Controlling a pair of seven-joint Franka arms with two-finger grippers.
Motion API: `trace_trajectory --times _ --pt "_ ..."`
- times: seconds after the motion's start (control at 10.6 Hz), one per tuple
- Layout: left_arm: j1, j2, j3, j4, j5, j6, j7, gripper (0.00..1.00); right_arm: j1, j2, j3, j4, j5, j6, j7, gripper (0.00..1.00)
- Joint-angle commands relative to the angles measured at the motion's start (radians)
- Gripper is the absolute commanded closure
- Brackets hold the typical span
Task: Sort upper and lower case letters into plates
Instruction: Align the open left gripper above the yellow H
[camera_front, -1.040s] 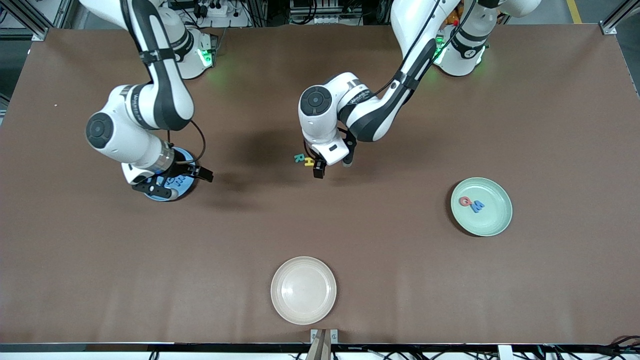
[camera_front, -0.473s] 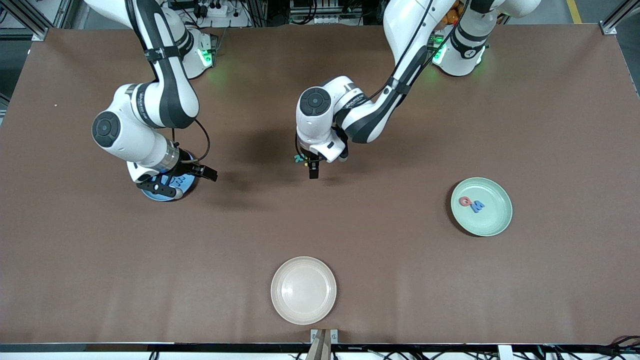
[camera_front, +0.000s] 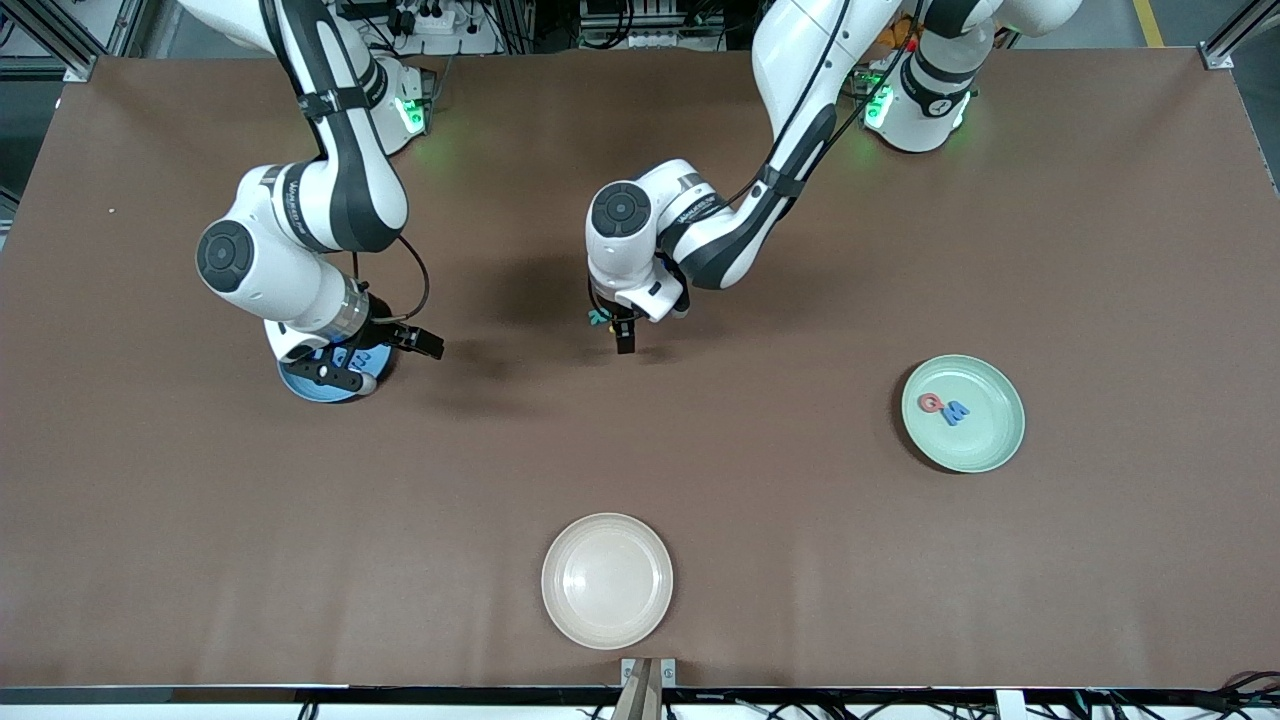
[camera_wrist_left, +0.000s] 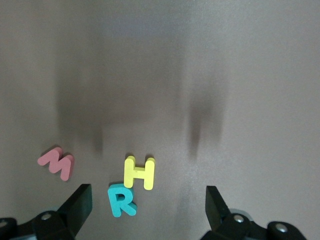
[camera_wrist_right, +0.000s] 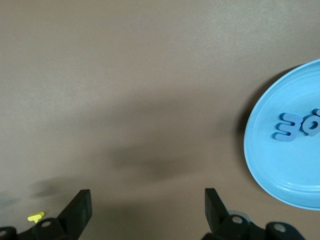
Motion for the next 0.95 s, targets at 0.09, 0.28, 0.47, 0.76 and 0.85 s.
trace_trajectory --times 0.09,0.28,0.47,0.76,0.85 --pt "-0.029 0.029 0.017 0.011 -0.006 0.031 -0.018 0.0 0.009 -0.022 -0.009 0.006 0.006 -0.01 0.017 0.0" --pt "-0.035 0.043 0.016 0.011 0.02 0.049 -0.019 0.0 0.009 -0.022 -0.009 0.008 0.006 -0.01 0.017 0.0" --pt "-0.035 0.049 0.016 0.008 0.04 0.051 -0.019 0.0 0.009 -0.02 -0.009 0.008 0.006 -0.01 0.017 0.0" --pt "-0.035 0.053 0.01 -0.006 0.093 0.058 -0.019 0.0 0.009 -0.019 -0.009 0.008 0.006 -0.007 0.017 0.0" --pt "-0.035 0.053 0.01 -0.007 0.096 0.066 -0.019 0.0 0.011 -0.019 -0.009 0.008 0.006 -0.007 0.017 0.0"
